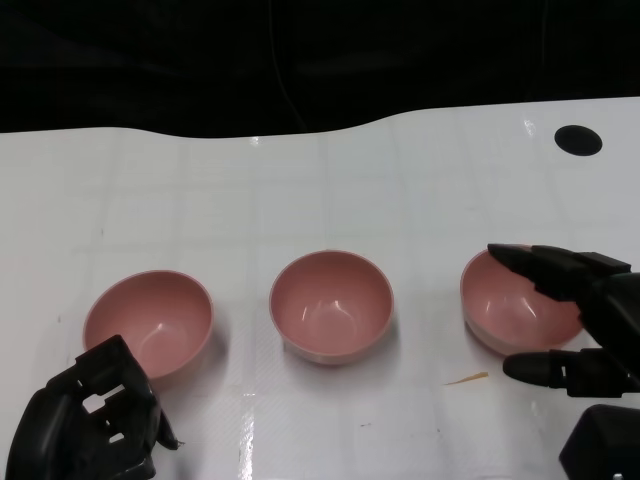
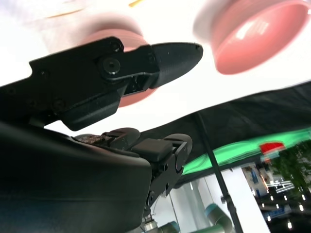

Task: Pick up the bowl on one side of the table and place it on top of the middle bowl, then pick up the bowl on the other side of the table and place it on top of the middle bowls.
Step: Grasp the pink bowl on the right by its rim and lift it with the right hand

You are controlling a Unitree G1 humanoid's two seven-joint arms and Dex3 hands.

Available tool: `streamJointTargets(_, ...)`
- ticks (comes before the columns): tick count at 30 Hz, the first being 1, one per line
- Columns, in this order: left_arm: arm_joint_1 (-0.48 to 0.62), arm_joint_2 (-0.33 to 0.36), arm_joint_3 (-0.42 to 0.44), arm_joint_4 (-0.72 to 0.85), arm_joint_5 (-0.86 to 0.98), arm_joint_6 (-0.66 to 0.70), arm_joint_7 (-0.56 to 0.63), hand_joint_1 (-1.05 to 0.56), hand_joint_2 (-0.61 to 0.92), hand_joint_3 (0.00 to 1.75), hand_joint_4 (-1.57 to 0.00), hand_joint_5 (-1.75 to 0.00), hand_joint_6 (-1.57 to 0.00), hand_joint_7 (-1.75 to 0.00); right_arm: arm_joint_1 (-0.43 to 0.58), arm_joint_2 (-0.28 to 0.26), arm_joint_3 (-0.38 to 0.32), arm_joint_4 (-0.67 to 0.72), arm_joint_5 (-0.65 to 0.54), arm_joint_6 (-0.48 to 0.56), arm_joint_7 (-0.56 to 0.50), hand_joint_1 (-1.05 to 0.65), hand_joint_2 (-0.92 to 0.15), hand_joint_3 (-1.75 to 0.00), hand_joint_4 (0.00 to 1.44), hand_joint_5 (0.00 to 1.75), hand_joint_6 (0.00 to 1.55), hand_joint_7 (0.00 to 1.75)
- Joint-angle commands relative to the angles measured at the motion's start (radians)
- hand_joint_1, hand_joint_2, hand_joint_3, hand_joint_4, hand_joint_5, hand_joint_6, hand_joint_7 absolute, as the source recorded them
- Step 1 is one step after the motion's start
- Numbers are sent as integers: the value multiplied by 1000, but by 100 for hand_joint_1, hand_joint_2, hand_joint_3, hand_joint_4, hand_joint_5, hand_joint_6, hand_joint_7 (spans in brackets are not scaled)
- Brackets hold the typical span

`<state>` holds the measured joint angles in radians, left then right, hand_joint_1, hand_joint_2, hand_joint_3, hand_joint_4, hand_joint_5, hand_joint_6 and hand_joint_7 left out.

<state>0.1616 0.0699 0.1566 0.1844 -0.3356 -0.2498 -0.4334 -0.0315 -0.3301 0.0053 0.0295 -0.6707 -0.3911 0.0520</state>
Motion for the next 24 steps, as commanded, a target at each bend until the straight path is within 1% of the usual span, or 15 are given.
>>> streamJointTargets(1, 6, 11, 9, -6, 5, -12, 2, -5, 55, 127, -81, -175, -71, -170, -11, -37, 35, -3, -44, 38, -16, -105, -92, -19, 28, 0, 30, 0)
streamJointTargets(5, 3, 14, 9, 3, 3, -26, -9, -5, 56, 128, -81, -175, -71, -170, -20, -52, 69, 4, -66, 80, -15, -105, -92, -15, 28, 1, 30, 0)
streamJointTargets(8, 7, 11, 6, -8, 5, -17, 0, -6, 55, 128, -81, -175, -71, -170, -34, -67, 102, 27, -104, 106, -25, -105, -92, -14, 30, 1, 31, 1)
streamJointTargets(14, 4, 6, 8, -12, -1, 1, 8, -6, 54, 128, -81, -175, -70, -171, -78, -92, 168, 100, -175, 144, -66, -105, -92, -14, 31, 2, 31, 1)
streamJointTargets(24, 6, 9, 7, -11, 3, -11, 2, -5, 54, 128, -81, -175, -70, -172, -170, -92, 255, 279, -200, 156, -175, -103, -92, -13, 38, 4, 39, 3)
